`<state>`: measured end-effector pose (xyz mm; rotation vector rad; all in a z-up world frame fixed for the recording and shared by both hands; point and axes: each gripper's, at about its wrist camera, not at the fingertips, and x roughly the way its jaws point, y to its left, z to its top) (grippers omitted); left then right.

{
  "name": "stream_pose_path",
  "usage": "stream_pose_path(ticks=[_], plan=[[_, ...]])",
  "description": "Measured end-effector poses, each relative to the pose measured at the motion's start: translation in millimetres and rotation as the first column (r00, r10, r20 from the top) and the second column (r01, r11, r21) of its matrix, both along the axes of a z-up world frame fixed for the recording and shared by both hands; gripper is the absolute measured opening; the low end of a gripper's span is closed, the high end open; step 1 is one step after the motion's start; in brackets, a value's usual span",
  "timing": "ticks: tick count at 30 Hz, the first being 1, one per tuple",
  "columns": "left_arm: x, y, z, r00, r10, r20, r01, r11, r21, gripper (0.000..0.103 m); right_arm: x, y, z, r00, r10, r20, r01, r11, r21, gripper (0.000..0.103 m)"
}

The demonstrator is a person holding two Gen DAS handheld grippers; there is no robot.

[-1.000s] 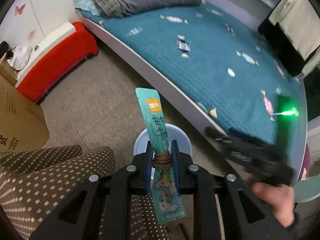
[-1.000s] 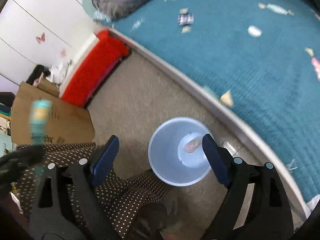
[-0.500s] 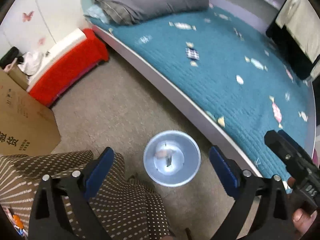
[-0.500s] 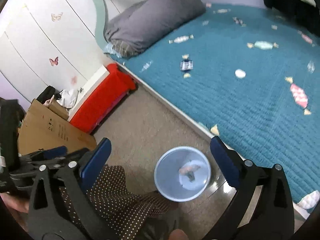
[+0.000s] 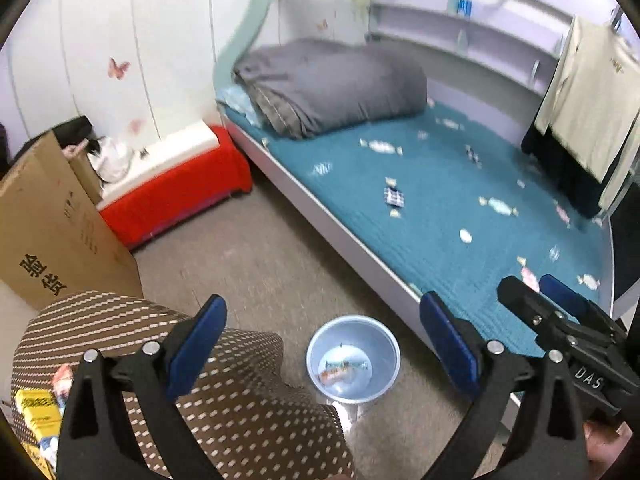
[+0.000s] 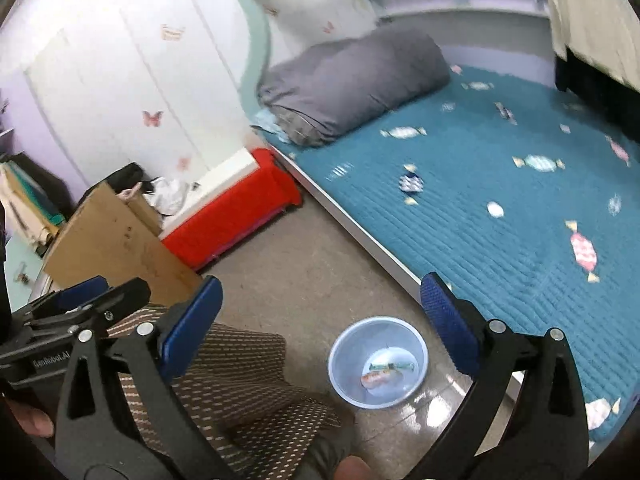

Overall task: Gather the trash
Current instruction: 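Return both tools to the table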

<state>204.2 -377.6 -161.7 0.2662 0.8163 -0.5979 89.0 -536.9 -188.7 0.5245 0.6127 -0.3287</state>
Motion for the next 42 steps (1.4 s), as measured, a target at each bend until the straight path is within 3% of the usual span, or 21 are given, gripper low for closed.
stream_pose_path(ticks=[11,18,22,33,42], plan=[[-46.9,100.9,60.2,0.983,0.107,0.150,-0.093,0.991,-0.101,0.096,-11.1,82.6,63.5,0.990,0.123,0.069,-0.116,0.989,-0.090,0.097],[-62.2,171.2,71.8,0.963,0.212,0.167,-0.190,0.972,-0.140,0.096,-15.3,134.1,91.2,0.972,0.212,0.097,-0.199,0.972,-0.127,0.097],[-72.8,216.2,71.0,0.939,0.286,0.191,-0.262,0.954,-0.144,0.096,-16.3,170.2,99.9,0.958,0.268,0.099,-0.253,0.957,-0.142,0.097],[-95.5,340.1,50.0,0.863,0.471,0.181,-0.451,0.881,-0.143,0.096,2.6,272.7,77.6,0.886,0.463,0.007,-0.457,0.876,-0.154,0.097],[-105.8,418.6,22.6,0.799,0.584,0.142,-0.571,0.812,-0.123,0.096,14.7,337.2,33.0,0.814,0.571,-0.107,-0.581,0.804,-0.123,0.097]])
